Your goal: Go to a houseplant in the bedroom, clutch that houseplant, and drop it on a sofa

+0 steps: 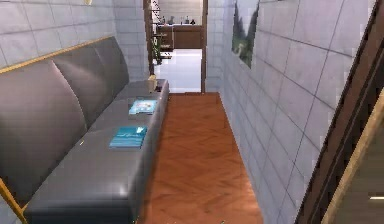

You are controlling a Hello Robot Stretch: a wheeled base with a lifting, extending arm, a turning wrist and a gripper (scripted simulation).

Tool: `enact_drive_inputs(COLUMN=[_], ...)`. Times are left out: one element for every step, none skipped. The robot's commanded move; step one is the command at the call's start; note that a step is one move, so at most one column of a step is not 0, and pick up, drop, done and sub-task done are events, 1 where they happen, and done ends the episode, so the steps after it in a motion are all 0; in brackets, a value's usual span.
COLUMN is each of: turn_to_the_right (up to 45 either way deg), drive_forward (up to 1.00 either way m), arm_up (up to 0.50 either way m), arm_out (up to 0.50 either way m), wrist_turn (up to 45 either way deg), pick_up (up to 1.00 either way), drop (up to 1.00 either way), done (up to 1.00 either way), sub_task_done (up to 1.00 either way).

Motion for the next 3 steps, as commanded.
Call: enact_drive_inputs(turn_to_the_right=[0.0, 0.0, 18.0], drive_forward=[1.0, 1.0, 0.0], arm_up=[0.0, 0.0, 0.0], arm_out=[0.0, 0.0, 0.0], wrist_turn=[0.0, 0.0, 0.0], pick_up=[0.0, 0.0, 0.0], drop=[0.0, 0.0, 0.0], done=[0.0, 0.0, 0.0], sub_task_done=[0.0, 0.0, 0.0])
